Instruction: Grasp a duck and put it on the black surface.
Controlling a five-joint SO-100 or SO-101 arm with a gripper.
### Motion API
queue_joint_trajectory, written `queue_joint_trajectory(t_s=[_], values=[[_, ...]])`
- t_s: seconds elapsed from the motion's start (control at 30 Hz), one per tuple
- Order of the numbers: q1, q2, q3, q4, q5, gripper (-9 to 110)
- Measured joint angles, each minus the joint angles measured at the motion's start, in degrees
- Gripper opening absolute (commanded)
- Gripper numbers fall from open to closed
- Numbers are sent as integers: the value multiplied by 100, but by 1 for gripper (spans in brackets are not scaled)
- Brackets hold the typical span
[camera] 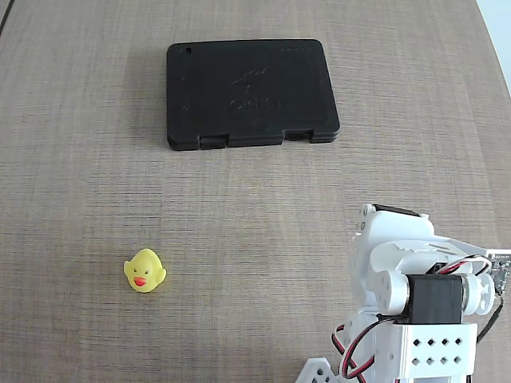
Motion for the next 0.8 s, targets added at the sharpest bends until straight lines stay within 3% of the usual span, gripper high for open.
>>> queue_joint_trajectory(t_s=[0.2,0.43,0.6,0.8], values=[[-264,-1503,-1143,-853,26,0],[-1802,-4465,-3234,-1248,0,1],[-2953,-6442,-4447,-1257,-26,14],[-3630,-7849,-5247,-1257,-35,33]])
